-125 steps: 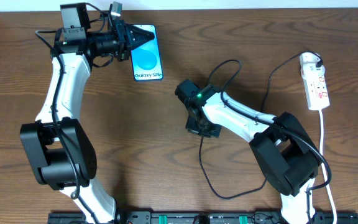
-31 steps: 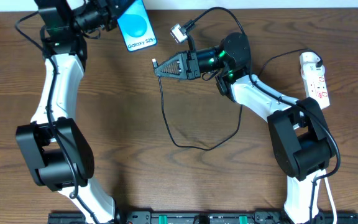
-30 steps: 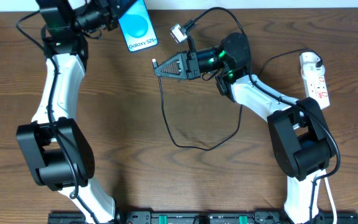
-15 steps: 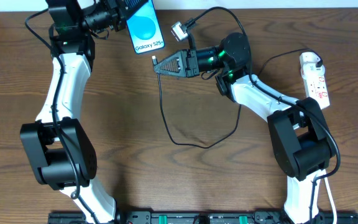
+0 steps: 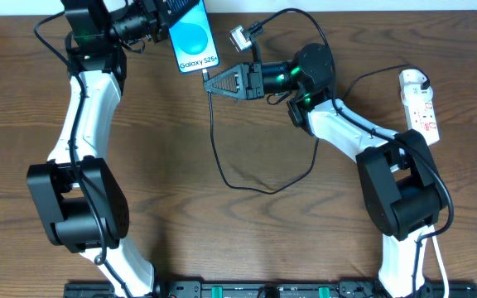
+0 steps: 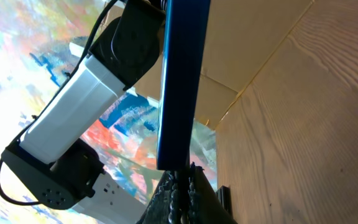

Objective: Plug charger to phone and switch on socket

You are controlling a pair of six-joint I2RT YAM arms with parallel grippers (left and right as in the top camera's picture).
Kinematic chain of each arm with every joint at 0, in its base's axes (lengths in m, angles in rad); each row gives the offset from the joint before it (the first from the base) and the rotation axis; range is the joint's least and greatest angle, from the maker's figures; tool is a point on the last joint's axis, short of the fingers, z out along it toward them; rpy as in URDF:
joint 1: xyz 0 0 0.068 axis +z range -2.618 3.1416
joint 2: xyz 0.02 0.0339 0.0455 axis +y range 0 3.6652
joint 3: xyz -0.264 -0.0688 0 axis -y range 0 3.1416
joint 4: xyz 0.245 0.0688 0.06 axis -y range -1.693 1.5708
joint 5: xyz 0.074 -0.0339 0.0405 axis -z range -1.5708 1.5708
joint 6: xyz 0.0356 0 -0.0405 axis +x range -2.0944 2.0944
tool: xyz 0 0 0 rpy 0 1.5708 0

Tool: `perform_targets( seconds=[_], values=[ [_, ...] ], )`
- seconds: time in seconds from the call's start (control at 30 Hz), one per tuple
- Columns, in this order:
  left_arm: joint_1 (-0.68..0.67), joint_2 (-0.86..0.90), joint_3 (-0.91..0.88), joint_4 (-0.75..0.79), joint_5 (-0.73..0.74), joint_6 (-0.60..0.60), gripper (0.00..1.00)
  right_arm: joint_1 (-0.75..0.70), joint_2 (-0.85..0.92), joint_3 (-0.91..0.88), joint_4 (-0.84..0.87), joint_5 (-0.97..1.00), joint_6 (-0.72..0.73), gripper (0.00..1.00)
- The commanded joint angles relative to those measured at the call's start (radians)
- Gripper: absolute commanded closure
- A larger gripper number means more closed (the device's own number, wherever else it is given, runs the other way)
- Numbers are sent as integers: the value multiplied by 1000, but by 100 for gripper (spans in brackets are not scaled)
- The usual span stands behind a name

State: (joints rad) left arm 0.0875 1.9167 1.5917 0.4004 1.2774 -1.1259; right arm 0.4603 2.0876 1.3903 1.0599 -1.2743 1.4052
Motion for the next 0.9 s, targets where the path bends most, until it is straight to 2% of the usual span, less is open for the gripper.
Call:
perform_targets(
  seconds=[0.0,0.53,0.87],
  values=[
    [-6,-24,7,10,19,-5,93,-4,7,0,6,21,12,99],
    [-6,-24,7,10,-63,6,93,0,7,0,6,14,12,99],
    [-21,-24,7,5,-59,26,93,0,7,0,6,15,12,99]
  ],
)
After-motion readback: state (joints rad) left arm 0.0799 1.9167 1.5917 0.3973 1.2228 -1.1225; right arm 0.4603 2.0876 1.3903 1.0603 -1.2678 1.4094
